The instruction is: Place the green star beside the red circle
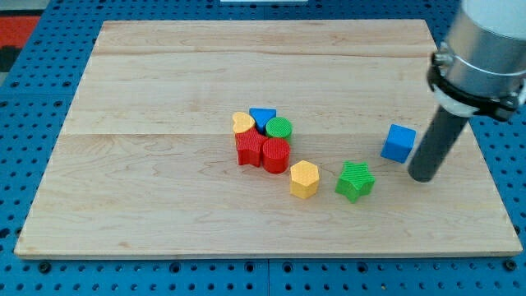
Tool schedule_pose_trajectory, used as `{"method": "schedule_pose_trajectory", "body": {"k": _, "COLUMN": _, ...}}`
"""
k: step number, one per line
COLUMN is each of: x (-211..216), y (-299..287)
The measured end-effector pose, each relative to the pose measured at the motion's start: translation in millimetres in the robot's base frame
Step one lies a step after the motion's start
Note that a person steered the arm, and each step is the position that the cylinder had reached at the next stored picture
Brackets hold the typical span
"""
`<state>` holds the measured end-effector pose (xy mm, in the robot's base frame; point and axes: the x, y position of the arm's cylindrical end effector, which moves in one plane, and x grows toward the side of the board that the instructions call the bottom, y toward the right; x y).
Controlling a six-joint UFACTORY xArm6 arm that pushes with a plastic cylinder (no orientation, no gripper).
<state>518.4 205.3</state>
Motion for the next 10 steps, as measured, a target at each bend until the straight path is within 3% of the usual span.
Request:
{"method": "schedule_pose_trajectory", "body": {"k": 2, "x": 41.1, "y": -86.4}}
{"method": "schedule_pose_trajectory", "body": {"k": 3, "x": 24.8, "y": -85.0}}
{"method": "schedule_pose_trajectory", "body": {"k": 4, "x": 23.7, "y": -29.3}}
{"method": "schedule_pose_trajectory", "body": {"k": 5, "x": -14.8, "y": -29.3}}
{"method": "schedule_pose_trajectory", "body": {"k": 7, "x": 27.6, "y": -100.1}}
{"method": "schedule_pose_trajectory", "body": {"k": 10, "x": -3.1, "y": -181.4}}
